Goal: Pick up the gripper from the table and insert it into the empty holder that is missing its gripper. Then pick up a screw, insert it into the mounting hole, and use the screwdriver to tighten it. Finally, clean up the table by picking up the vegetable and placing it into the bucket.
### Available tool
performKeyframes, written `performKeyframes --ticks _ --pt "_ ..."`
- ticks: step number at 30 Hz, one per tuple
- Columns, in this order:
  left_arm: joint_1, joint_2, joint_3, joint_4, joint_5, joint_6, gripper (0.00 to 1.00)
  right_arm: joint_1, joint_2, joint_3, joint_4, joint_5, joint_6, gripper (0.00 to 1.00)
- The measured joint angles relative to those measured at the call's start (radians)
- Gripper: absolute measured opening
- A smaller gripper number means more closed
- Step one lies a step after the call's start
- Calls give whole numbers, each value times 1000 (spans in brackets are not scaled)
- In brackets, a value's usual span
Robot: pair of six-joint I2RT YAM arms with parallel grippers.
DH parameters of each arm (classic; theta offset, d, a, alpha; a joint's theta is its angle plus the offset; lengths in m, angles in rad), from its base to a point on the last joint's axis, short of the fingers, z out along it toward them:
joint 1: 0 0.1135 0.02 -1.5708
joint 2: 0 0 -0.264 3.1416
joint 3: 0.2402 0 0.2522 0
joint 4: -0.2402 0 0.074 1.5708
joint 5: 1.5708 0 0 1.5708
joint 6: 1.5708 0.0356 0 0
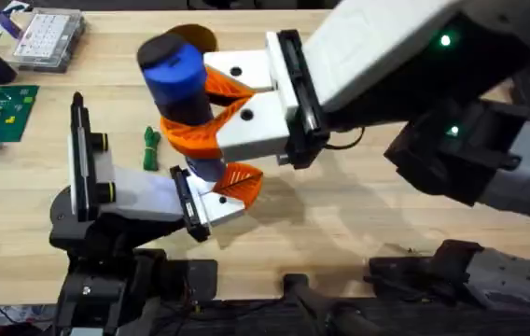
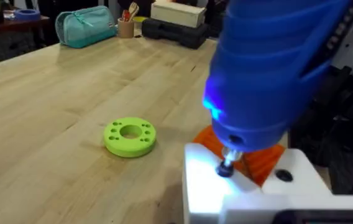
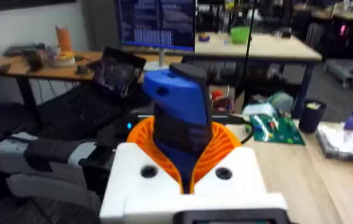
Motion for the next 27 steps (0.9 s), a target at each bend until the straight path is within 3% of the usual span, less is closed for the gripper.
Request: performKeyframes --ticks 13,27 --pt "0 0 0 0 5 5 16 -9 -4 -15 23 69 102 43" --pt "0 0 0 0 5 3 16 -14 -2 1 6 53 118 43"
